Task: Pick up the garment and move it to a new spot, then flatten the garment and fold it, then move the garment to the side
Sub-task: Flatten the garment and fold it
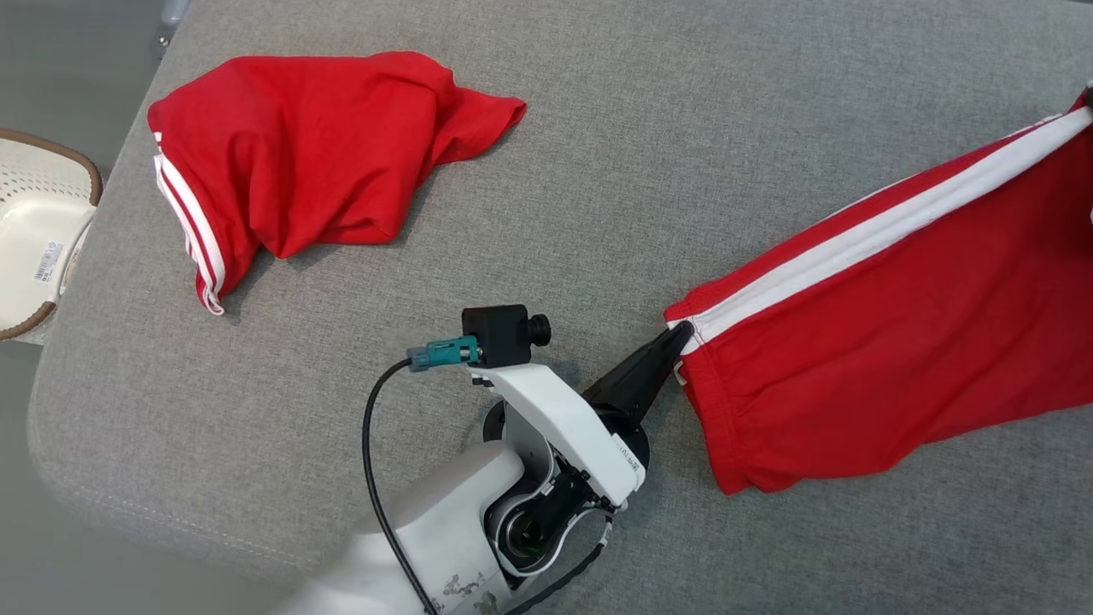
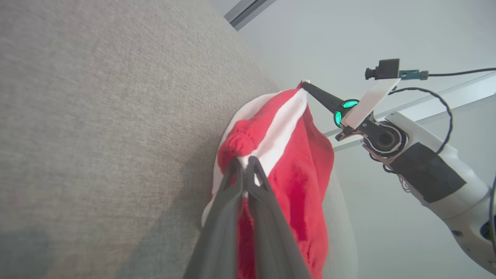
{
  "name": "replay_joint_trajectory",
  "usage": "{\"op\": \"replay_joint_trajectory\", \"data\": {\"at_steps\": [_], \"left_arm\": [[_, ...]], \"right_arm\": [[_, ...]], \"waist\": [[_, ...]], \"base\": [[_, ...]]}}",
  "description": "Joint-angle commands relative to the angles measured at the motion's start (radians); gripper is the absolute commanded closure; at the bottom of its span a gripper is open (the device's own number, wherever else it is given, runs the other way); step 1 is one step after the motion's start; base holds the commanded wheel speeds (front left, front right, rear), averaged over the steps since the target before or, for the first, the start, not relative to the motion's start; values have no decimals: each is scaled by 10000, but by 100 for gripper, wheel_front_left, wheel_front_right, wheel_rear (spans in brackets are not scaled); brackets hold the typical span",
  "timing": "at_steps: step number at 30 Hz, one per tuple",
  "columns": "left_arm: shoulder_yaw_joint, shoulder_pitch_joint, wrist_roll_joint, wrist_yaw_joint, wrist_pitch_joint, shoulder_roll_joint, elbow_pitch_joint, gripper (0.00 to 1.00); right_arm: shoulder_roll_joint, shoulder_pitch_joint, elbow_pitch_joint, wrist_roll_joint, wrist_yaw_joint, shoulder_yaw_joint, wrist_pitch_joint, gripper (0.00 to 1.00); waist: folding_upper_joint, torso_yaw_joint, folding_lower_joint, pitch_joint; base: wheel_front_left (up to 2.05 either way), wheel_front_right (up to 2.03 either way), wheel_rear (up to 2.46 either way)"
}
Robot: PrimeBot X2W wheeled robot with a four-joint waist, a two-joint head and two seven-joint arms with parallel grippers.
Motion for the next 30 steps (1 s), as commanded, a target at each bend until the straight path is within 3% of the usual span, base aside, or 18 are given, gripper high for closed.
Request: {"op": "replay_joint_trajectory", "data": {"at_steps": [1, 3, 5, 6, 13, 16, 20, 24, 27, 28, 30], "left_arm": [[-30, -116, 49, -3, -41, 48, 53, 100], [-144, -140, 21, -5, -44, 19, 116, 100], [-127, -141, 44, -3, -145, 17, 306, 13], [-79, -145, 41, -3, -200, 21, 430, 0], [356, -202, 587, -3, -563, 0, 1234, 0], [1004, -177, 1401, -3, -617, 192, 1548, 0], [2887, 333, 3916, -3, -618, 245, 1674, 0], [5180, 1224, 6766, 212, -618, 212, 972, 0], [6575, 2151, 8662, 390, -618, 127, 74, 0], [6575, 2151, 8662, 390, -618, 127, 74, 0], [7404, 2705, 9654, 408, -620, 85, -502, 0]], "right_arm": [[30, -52, 81, 70, -3, 10, -71, 0], [133, 98, 289, 316, -3, 26, -80, 0], [176, 193, 363, 391, -3, 80, -197, 0], [193, 243, 386, 415, -3, 114, -233, 0], [202, 613, 420, 738, -3, 135, -1153, 0], [197, 902, 258, 787, -3, 213, -1864, 0], [267, 1437, 31, 1067, -3, -1, -2919, 0], [329, 2066, -357, 1024, -3, -283, -3317, 0], [183, 2378, -958, 445, -3, -1148, -3349, 0], [183, 2378, -958, 445, -3, -1148, -3349, 0], [212, 2936, -1393, -188, -3, -2067, -3335, 0]], "waist": [[0, -2, 0, -7], [0, -8, 0, -62], [0, -34, 0, -142], [0, -61, 0, -187], [0, -304, 0, -665], [0, -463, 0, -983], [0, -718, 0, -1483], [0, -1060, 0, -1988], [0, -1337, 0, -2264], [0, -1337, 0, -2264], [0, -1515, 0, -2433]], "base": [[0, 0, 0], [0, 0, 0], [0, 0, 0], [0, 0, 0], [0, 0, 0], [0, 0, 0], [0, 0, 0], [0, 0, 0], [0, 0, 0], [0, 0, 0], [0, 0, 0]]}}
